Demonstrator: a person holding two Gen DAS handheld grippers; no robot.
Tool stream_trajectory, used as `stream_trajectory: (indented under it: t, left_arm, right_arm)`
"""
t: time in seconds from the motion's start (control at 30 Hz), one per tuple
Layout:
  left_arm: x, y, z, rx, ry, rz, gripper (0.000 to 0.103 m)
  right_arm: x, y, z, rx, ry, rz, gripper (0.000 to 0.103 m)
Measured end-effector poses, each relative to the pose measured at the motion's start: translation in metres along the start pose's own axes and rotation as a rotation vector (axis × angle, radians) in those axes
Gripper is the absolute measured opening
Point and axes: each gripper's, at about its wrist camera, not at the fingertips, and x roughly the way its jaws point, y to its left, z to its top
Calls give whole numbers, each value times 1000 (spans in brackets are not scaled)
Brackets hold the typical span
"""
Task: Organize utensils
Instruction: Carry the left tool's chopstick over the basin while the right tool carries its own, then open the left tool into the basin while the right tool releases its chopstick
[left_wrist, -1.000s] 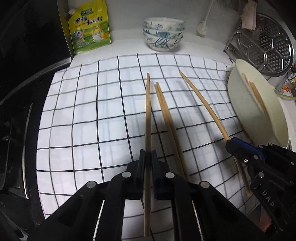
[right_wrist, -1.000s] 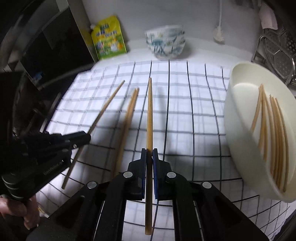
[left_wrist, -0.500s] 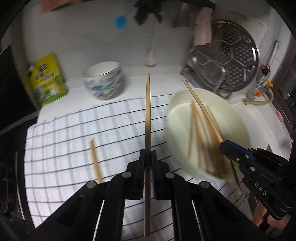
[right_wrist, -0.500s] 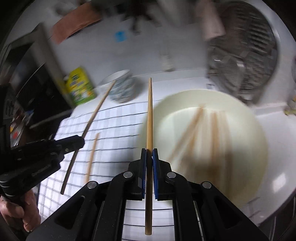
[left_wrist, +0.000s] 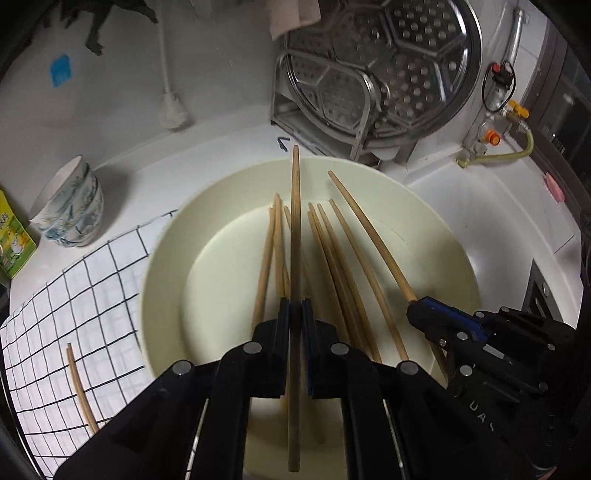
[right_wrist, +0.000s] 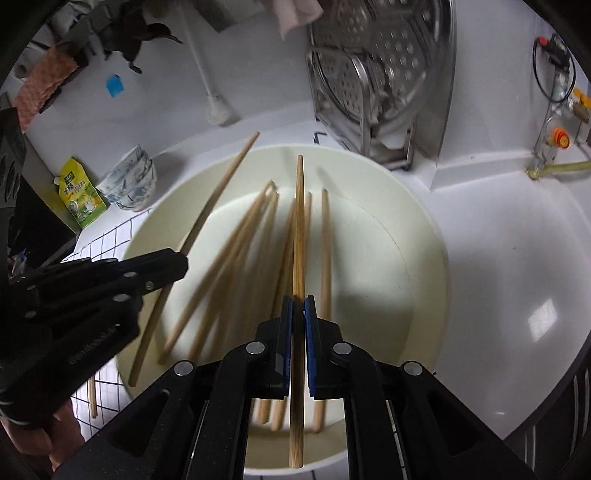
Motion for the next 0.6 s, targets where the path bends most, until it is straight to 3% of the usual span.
stream_trajectory:
  t: [0.2, 0.23, 0.3, 0.33, 0.37, 0.6]
  left_arm:
    - [20, -1, 1, -18, 53, 23, 8]
    - [20, 1, 1, -27, 54, 26, 13]
    - [18, 6, 0, -43, 49, 42, 35]
    - [15, 9, 0, -51, 41, 50, 59]
    - [11, 12, -1, -61, 28, 58, 70]
    - [-19, 36, -11, -113, -18, 93, 70]
  right_arm:
    - [12, -9, 0, 7, 24, 16, 7]
    - [12, -11, 1, 9, 25, 15, 7]
    - [12, -14, 2, 15, 19, 16, 19]
    - [9, -15, 2, 18, 8, 15, 23]
    - [7, -15, 2, 19, 0, 14, 26]
    - [-9, -4, 3, 7, -26, 35, 27]
